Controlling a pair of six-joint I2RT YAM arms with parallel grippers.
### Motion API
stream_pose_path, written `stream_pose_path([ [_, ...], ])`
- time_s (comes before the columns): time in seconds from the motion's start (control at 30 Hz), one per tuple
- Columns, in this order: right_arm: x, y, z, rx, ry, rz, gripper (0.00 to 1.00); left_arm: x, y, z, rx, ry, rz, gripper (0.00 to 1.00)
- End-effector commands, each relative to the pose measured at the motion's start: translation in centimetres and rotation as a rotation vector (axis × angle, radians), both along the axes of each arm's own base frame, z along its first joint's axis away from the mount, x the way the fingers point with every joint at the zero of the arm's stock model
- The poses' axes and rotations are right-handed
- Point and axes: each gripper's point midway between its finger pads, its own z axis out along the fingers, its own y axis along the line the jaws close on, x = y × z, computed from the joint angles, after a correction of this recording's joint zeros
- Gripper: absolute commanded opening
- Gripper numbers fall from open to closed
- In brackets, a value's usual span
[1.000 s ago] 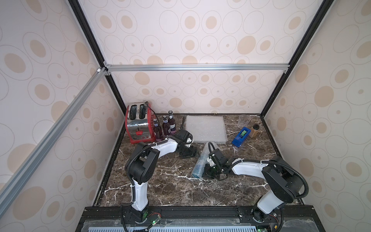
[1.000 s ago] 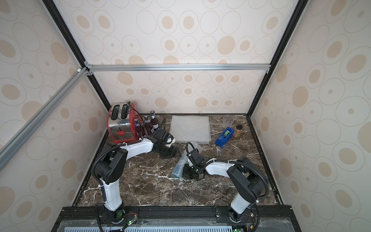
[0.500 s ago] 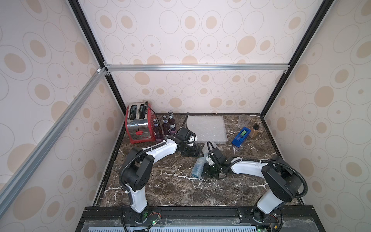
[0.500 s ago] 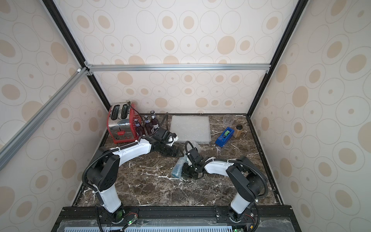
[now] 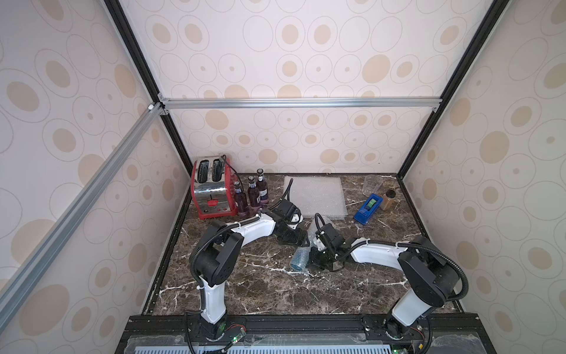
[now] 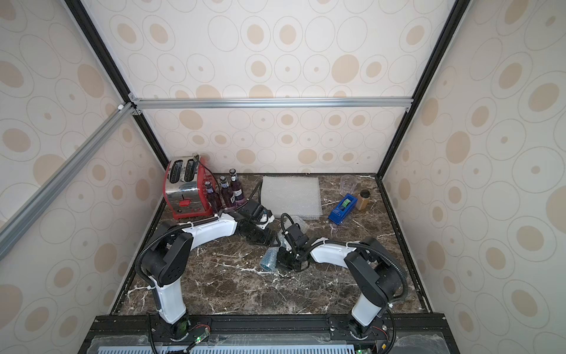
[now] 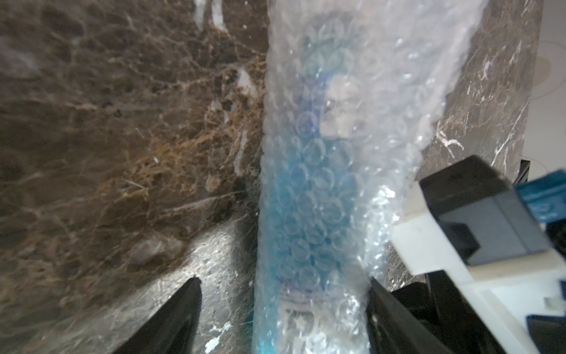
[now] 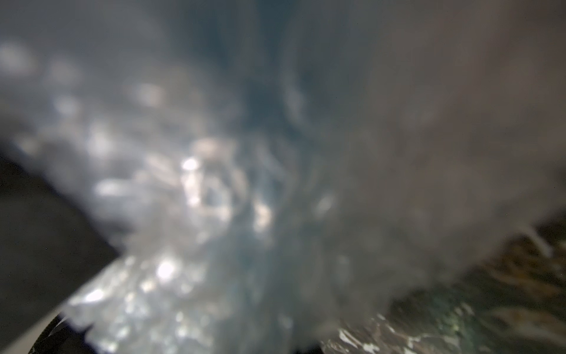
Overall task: Wrap wine bottles in bubble wrap
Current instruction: Wrap the wine bottle in bubble wrap.
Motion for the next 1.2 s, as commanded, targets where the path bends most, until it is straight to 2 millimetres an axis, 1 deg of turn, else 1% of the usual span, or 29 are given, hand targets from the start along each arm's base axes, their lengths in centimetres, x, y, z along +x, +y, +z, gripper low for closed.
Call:
stream_pose_path([
  [0.0,0.4,0.6,0.9,0.006,-0.03,0.02,0.19,0.4,2.5,-1.6,0.091,0.011,0.04,0.76],
  [0.13,-0.1,0.1,1.8,0.004,-0.04,0.032,0.36,1.2,3.6,-1.9,0.087,0.015,0.067,0.74],
  [0.23,0.0,-0.4,2.9,-0.001,-0.069,0.051,0.44,1.6,3.9,-2.2,0.08,0.027,0.084,0.74],
  [0.33,0.6,-1.3,3.9,0.001,-0.084,0.034,0.46,2.0,4.0,-2.0,0.074,0.023,0.091,0.73],
  [0.43,1.9,-1.9,5.1,0.03,-0.109,0.008,0.48,1.9,3.9,-2.0,0.063,0.024,0.086,0.74],
  [0.5,2.8,-2.3,5.6,0.031,-0.128,0.002,0.49,1.8,3.8,-2.4,0.063,0.034,0.09,0.74],
  [0.57,3.8,-2.5,5.7,0.039,-0.13,-0.009,0.51,2.0,3.9,-2.2,0.067,0.031,0.092,0.74],
  [0.67,5.0,-2.9,4.9,0.045,-0.115,-0.034,0.5,2.1,3.9,-1.9,0.062,0.028,0.091,0.74],
  [0.7,5.2,-2.7,4.4,0.048,-0.11,-0.026,0.48,2.0,3.9,-2.1,0.061,0.032,0.09,0.73],
  [0.77,5.5,-2.3,3.5,0.045,-0.09,-0.018,0.43,1.9,3.9,-2.3,0.06,0.035,0.091,0.74],
  [0.83,5.7,-1.7,2.5,0.055,-0.061,-0.012,0.34,2.1,3.9,-1.7,0.056,0.026,0.091,0.74],
  [0.9,5.9,-1.4,1.8,0.063,-0.054,-0.012,0.29,2.2,3.8,-1.1,0.044,0.019,0.089,0.77],
  [0.93,6.1,-1.3,1.4,0.06,-0.055,-0.013,0.28,2.2,3.7,-0.7,0.036,0.019,0.087,0.79],
  [1.0,6.4,-1.2,0.9,0.051,-0.05,-0.013,0.28,2.3,3.5,0.2,0.015,0.008,0.081,0.84],
  [1.07,6.6,-1.1,0.7,0.054,-0.043,-0.016,0.28,2.3,3.3,1.8,-0.003,-0.017,0.059,0.89],
  [1.13,7.0,-0.7,0.8,0.067,-0.048,-0.02,0.28,2.1,3.4,3.3,-0.014,-0.052,0.037,0.91],
  [1.17,7.1,-0.6,0.9,0.067,-0.05,-0.018,0.28,1.9,3.6,3.7,-0.014,-0.064,0.033,0.91],
])
